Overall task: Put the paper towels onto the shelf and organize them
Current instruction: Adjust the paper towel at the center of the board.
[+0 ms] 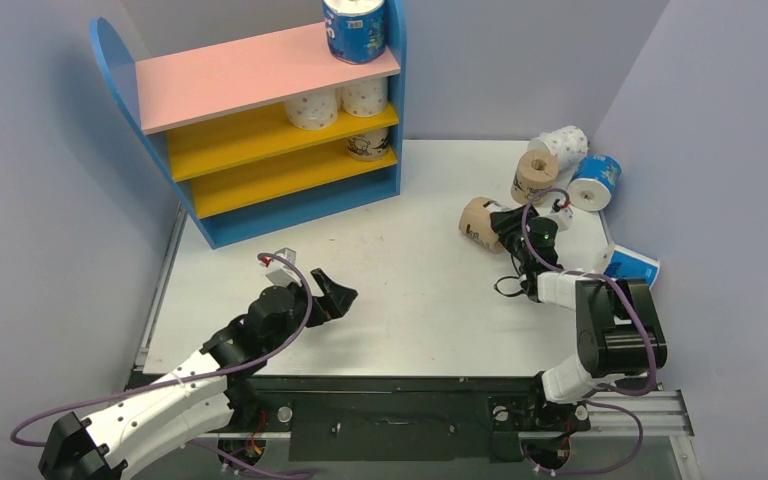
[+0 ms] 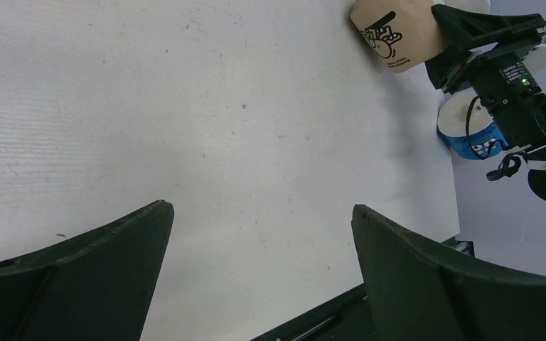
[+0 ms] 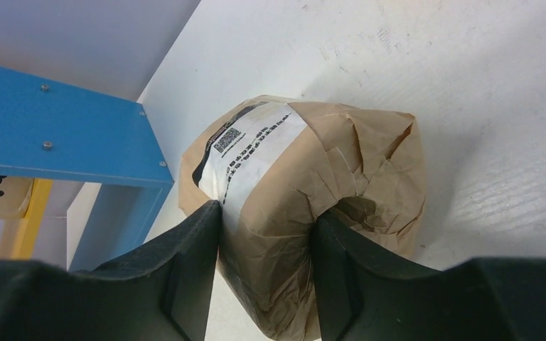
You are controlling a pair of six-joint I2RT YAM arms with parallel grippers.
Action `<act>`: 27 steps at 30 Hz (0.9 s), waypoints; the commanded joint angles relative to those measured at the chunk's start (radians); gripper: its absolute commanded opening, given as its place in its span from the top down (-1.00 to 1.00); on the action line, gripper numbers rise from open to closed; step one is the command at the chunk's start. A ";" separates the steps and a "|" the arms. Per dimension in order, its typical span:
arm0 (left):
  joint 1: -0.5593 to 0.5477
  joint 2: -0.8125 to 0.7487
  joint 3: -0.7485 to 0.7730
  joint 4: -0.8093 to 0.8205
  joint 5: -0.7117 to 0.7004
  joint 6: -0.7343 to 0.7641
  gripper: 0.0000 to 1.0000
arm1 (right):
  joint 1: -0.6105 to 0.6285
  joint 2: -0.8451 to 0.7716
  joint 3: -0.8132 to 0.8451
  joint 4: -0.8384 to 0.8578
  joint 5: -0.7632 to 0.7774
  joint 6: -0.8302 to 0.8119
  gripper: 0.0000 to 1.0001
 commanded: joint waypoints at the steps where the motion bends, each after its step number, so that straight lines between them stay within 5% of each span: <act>1: -0.003 -0.017 0.006 -0.012 -0.017 -0.011 -0.93 | 0.029 -0.104 -0.029 0.008 0.025 -0.017 0.23; 20: -0.003 -0.040 -0.024 -0.017 -0.009 -0.062 -0.93 | 0.312 -0.635 -0.003 -0.627 0.276 -0.290 0.28; 27: -0.004 -0.036 -0.026 0.000 0.000 -0.069 -0.93 | 0.305 -0.586 0.149 -0.842 0.414 -0.292 -0.40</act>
